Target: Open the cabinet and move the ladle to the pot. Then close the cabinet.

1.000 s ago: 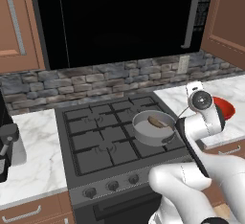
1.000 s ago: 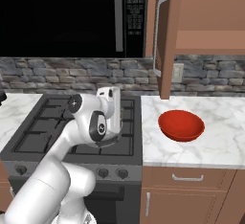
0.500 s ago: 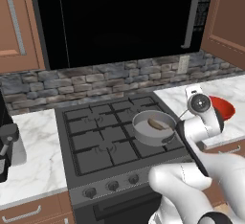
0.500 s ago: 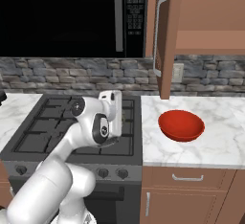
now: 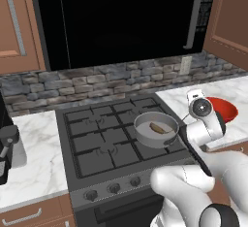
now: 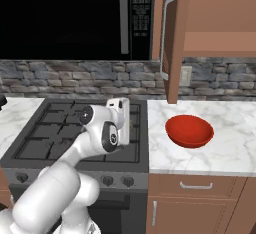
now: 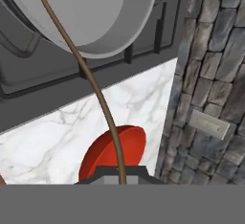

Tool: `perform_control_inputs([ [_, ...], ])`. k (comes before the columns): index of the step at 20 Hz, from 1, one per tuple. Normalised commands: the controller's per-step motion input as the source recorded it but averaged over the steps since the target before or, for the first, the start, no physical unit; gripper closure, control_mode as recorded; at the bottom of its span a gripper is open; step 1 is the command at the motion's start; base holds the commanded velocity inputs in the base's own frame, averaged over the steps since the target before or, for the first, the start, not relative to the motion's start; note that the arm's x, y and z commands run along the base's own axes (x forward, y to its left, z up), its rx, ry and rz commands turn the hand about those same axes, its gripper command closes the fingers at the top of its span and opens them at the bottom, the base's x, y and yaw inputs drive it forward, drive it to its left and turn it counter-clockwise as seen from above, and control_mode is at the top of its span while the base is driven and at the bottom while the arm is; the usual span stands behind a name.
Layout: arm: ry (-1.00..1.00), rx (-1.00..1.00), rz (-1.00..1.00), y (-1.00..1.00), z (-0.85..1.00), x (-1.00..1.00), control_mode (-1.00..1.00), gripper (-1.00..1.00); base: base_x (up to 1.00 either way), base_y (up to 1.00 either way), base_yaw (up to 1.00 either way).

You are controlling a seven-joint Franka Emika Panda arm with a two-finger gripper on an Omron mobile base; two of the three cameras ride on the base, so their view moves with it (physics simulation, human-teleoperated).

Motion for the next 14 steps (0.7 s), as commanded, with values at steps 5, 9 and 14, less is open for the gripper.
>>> perform_control_inputs([
  [5,0.00,0.00,0.00,-0.01,-0.24,0.19,-1.00,1.00,0.00,0.00,0.00],
  [9,0.00,0.00,0.00,0.00,-0.20,0.22,-1.00,1.00,0.00,0.00,0.00],
  [14,0.00,0.00,0.00,0.00,-0.17,0.22,-1.00,1.00,0.00,0.00,0.00],
])
